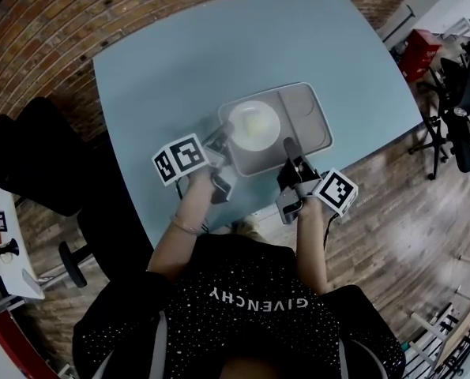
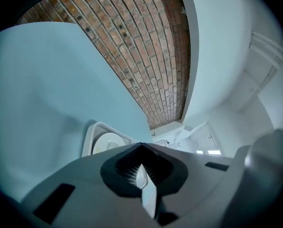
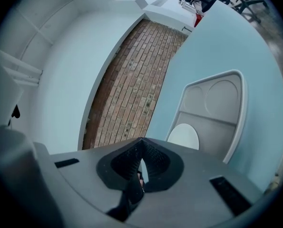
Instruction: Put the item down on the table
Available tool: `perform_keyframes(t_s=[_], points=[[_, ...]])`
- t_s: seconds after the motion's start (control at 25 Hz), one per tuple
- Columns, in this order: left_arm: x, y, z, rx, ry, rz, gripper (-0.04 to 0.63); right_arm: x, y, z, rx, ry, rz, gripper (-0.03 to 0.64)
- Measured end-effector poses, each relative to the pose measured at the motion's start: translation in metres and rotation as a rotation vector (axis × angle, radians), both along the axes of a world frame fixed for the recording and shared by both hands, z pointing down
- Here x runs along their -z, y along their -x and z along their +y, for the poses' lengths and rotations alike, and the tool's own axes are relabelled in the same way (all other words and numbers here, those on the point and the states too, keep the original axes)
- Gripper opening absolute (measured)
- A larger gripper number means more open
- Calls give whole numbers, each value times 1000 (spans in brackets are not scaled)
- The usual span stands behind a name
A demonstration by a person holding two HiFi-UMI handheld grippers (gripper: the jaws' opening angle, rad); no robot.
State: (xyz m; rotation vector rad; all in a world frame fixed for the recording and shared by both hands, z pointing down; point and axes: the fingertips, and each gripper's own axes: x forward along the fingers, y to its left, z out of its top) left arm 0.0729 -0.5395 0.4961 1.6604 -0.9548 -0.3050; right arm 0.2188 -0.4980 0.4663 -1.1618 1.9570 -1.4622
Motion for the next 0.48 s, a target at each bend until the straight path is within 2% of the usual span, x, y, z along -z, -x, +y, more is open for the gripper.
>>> perform_keyframes(t_s=[0.48], points=[[-9,-8,3,-55,27,16,8,-12,1,-5,16,34,7,14]])
